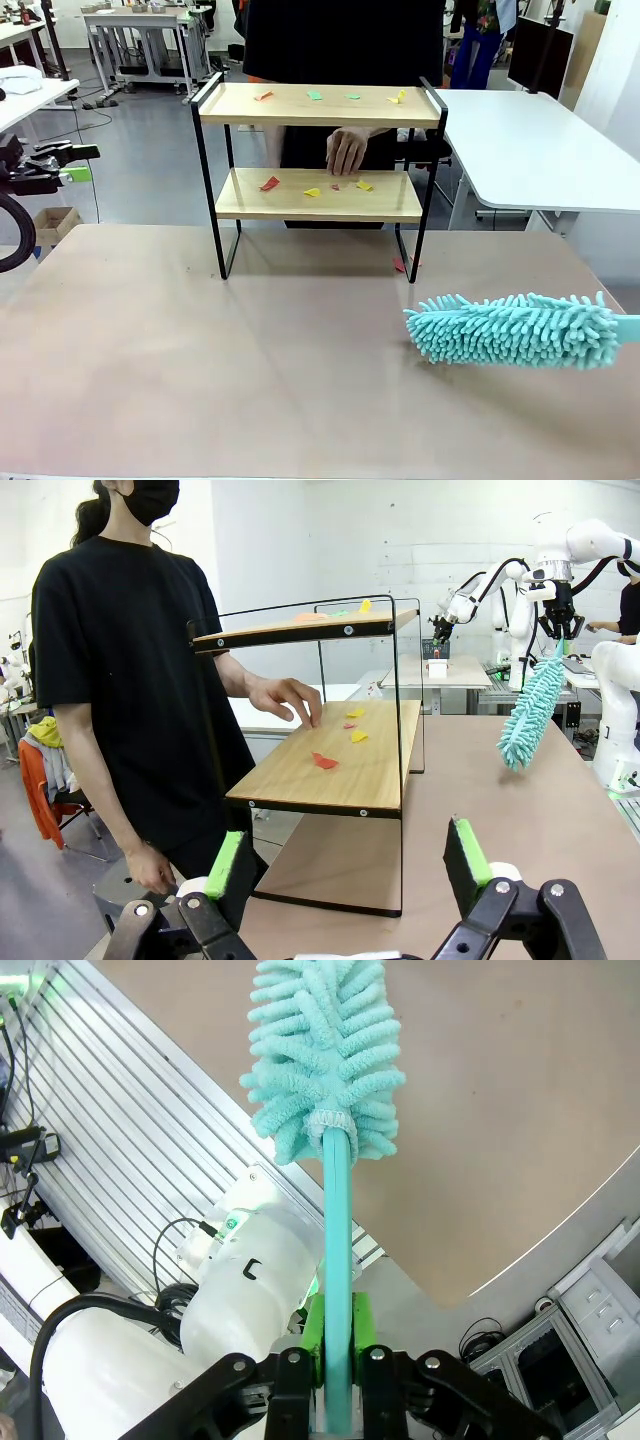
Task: Clean the shelf.
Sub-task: Clean the specific section of the Shelf indicated by the human with the Duster.
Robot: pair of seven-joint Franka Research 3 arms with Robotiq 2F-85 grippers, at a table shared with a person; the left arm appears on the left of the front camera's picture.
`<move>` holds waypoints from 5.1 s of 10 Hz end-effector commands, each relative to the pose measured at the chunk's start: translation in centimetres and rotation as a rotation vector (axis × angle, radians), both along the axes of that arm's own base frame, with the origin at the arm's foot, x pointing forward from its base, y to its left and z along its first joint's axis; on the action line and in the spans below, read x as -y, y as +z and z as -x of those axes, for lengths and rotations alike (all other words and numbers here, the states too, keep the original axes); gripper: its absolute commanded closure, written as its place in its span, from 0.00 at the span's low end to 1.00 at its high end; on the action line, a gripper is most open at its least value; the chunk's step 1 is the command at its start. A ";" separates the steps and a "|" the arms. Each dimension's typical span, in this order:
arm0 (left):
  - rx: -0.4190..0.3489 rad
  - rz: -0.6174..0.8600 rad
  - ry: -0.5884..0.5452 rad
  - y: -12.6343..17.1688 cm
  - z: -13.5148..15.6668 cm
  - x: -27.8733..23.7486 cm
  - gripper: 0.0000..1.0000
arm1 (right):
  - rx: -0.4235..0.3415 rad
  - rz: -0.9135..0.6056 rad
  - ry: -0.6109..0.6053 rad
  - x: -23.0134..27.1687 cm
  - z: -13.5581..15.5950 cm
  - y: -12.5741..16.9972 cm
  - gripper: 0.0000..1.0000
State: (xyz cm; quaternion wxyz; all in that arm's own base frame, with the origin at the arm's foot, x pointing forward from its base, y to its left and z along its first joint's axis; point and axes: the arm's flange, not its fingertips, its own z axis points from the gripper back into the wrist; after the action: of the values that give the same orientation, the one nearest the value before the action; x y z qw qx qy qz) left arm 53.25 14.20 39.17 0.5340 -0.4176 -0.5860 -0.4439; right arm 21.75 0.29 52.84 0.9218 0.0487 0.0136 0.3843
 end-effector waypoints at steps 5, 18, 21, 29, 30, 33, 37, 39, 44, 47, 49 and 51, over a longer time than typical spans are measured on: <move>0.011 -0.005 -0.003 0.2 0.1 0.0 0.00 | 0.000 0.004 -0.013 0.1 0.0 0.0 0.87; 0.011 -0.005 -0.003 0.2 0.1 0.0 0.00 | 0.194 -0.355 -0.134 -20.3 -5.6 5.5 0.87; 0.011 -0.005 -0.003 0.2 0.1 0.0 0.00 | 0.168 -0.410 -0.218 -23.2 -7.0 5.3 0.87; 0.011 -0.005 -0.003 0.2 0.1 0.0 0.00 | 0.222 -0.367 -0.205 -25.2 -9.1 5.4 0.87; 0.011 -0.005 -0.003 0.2 0.1 0.0 0.00 | 0.221 -0.371 -0.233 -26.1 -9.8 5.4 0.87; 0.011 -0.005 -0.003 0.2 0.1 0.0 0.00 | 0.208 -0.426 -0.346 -29.3 -12.6 4.8 0.87; 0.011 -0.005 -0.003 0.2 0.1 0.0 0.00 | 0.194 -0.450 -0.482 -34.3 -16.6 3.8 0.87; 0.011 -0.005 -0.003 0.2 0.1 0.0 0.00 | 0.220 -0.439 -0.541 -36.4 -17.7 2.8 0.87; 0.011 -0.005 -0.003 0.2 0.1 0.0 0.00 | 0.297 -0.464 -0.640 -40.1 -19.9 1.1 0.87; 0.011 -0.005 -0.003 0.2 0.1 0.0 0.00 | 0.301 -0.484 -0.670 -41.3 -20.6 -0.8 0.87; 0.011 -0.005 -0.003 0.2 0.1 0.0 0.00 | 0.297 -0.496 -0.661 -42.4 -20.6 -2.0 0.87; 0.011 -0.005 -0.003 0.2 0.1 0.0 0.00 | 0.297 -0.469 -0.657 -43.0 -20.2 -3.0 0.87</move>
State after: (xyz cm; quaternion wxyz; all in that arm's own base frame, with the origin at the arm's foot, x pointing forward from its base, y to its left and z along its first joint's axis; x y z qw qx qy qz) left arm 53.24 14.20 39.14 0.5341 -0.4178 -0.5859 -0.4437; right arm 41.99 41.74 49.56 0.9516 0.2109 -0.2089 0.0799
